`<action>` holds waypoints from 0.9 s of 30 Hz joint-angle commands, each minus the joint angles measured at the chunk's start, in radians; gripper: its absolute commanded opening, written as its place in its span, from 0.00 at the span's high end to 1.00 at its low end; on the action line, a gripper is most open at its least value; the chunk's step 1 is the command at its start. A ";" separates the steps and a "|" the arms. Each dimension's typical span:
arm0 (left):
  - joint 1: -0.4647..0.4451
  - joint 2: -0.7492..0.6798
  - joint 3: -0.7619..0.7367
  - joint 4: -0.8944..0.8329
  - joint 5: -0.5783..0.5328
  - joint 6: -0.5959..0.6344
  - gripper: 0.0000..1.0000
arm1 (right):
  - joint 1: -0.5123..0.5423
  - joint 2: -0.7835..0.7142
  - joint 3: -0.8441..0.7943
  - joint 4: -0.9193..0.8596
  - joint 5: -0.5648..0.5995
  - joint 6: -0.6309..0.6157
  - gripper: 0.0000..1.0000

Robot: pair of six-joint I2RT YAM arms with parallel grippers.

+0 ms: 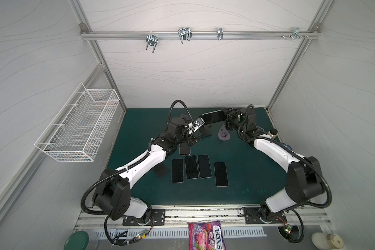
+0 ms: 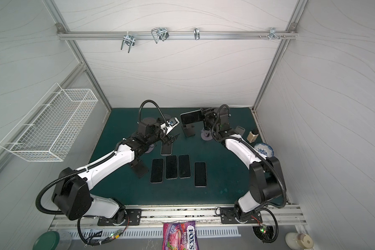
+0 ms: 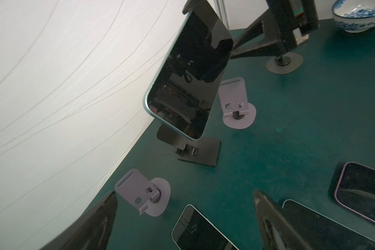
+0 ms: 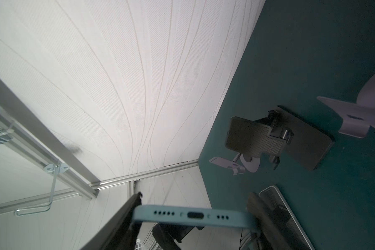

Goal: Remove the phone from the phone stand
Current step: 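Carry the teal-edged phone toward the table center while the left gripper reaches to it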

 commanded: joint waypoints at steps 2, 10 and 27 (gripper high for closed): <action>-0.007 -0.076 -0.017 0.137 0.032 0.115 0.01 | 0.013 -0.113 -0.015 -0.057 -0.003 -0.021 1.00; -0.038 -0.136 -0.039 0.108 0.051 0.244 0.01 | 0.080 -0.223 0.009 -0.206 0.092 -0.079 1.00; -0.134 -0.105 0.021 -0.011 -0.047 0.363 0.01 | 0.171 -0.246 0.039 -0.278 0.212 -0.112 1.00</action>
